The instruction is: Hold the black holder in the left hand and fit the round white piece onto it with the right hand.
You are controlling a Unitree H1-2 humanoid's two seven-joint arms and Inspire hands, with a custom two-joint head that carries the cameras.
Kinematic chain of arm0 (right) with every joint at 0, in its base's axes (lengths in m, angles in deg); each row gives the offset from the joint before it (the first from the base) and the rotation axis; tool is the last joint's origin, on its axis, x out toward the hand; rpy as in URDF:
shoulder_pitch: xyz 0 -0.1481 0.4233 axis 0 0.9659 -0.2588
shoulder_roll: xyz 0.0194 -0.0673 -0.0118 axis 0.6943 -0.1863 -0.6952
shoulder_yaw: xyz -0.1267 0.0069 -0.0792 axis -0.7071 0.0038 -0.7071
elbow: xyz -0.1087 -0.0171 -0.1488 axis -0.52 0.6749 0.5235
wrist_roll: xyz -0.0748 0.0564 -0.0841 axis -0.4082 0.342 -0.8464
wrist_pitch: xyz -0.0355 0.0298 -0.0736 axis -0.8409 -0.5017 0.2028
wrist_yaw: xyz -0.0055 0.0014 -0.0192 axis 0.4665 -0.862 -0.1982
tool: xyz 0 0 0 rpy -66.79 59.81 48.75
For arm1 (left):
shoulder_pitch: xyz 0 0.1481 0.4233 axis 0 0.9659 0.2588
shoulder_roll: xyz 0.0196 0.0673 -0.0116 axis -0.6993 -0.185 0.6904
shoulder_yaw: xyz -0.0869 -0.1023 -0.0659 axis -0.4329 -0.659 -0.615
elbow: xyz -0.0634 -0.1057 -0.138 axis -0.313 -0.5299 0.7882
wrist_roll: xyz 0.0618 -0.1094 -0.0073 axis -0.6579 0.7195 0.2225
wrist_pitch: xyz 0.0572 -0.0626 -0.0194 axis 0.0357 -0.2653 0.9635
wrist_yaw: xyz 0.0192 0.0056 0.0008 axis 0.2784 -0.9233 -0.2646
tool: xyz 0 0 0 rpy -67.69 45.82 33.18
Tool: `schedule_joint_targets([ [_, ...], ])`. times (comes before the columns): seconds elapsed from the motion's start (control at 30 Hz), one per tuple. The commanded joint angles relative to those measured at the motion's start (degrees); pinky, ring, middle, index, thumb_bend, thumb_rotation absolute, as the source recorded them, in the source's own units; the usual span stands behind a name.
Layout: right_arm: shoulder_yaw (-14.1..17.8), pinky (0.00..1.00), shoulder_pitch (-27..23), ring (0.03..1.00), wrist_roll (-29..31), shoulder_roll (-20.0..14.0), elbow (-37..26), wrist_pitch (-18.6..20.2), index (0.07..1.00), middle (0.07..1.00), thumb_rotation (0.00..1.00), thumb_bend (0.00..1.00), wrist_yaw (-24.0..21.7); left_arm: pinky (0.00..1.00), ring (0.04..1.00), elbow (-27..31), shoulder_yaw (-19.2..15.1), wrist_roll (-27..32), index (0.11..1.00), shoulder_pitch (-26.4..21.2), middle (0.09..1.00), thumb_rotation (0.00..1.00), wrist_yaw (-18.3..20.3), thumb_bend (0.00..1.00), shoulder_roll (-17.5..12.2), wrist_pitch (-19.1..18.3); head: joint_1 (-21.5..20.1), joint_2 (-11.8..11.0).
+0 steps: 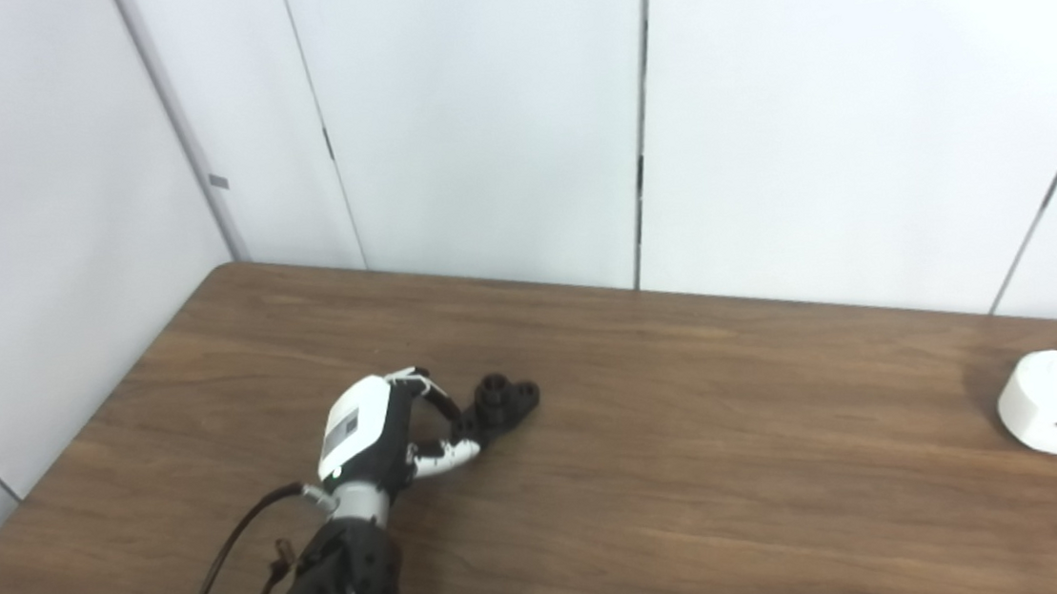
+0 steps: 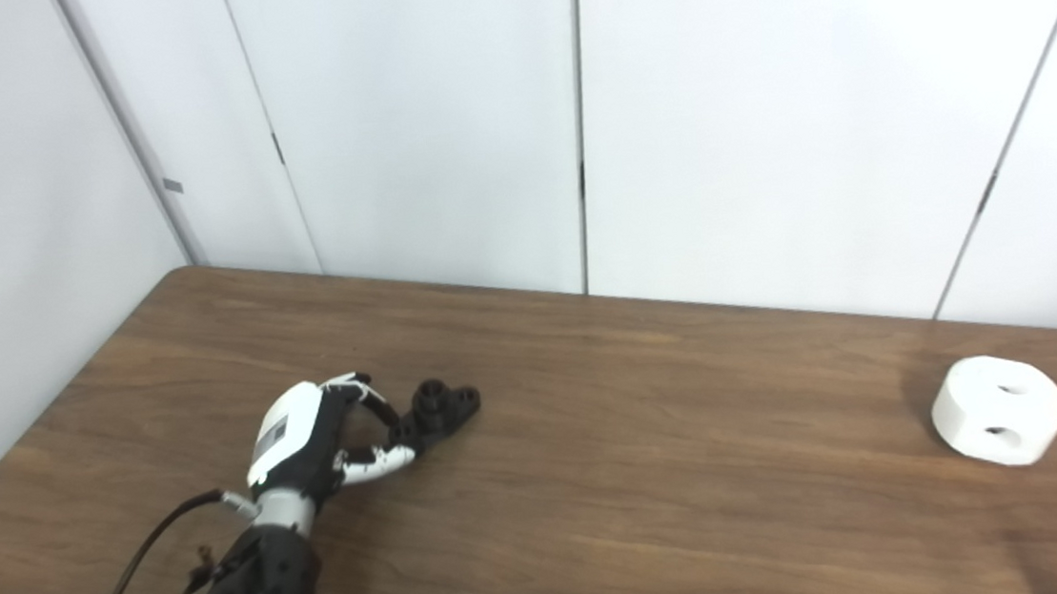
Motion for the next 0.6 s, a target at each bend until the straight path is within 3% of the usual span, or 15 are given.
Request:
schedule_joint_targets([
  [0.0, -1.20, 1.00, -0.17, 0.971, -0.32, 0.93, 2.37, -0.20, 0.944, 0.936, 1.00, 0.76, 0.52, 0.88, 0.922, 2.66, 1.30, 1.19, 0.493, 1.57, 0.884, 0.05, 2.36, 0.50, -0.63, 1.94, -0.27, 0.21],
  [0.13, -1.25, 1.00, -0.78, 0.988, 0.06, 1.18, 2.52, 0.95, 0.949, 0.943, 1.00, 0.73, 0.69, 0.92, 0.930, 5.05, 3.82, -1.02, 0.493, 4.93, 0.892, 0.05, 3.00, 0.50, -2.16, 6.41, -1.29, 0.86],
  [0.3, -1.43, 1.00, -1.27, 0.997, 0.77, 1.45, 2.00, 2.32, 0.950, 0.941, 1.00, 0.69, 0.89, 0.90, 0.910, 5.49, 6.37, -5.81, 0.492, 7.99, 0.878, 0.05, 0.10, 0.50, -3.44, 13.65, -3.40, 2.17],
  [0.57, -2.10, 1.00, -1.58, 0.981, -1.67, 2.33, 0.76, 2.14, 0.950, 0.932, 1.00, 0.63, 1.90, 0.91, 0.910, 7.15, 11.09, -10.42, 0.490, 12.84, 0.860, 0.04, -1.34, 0.51, -1.47, 20.01, -8.78, 5.59],
])
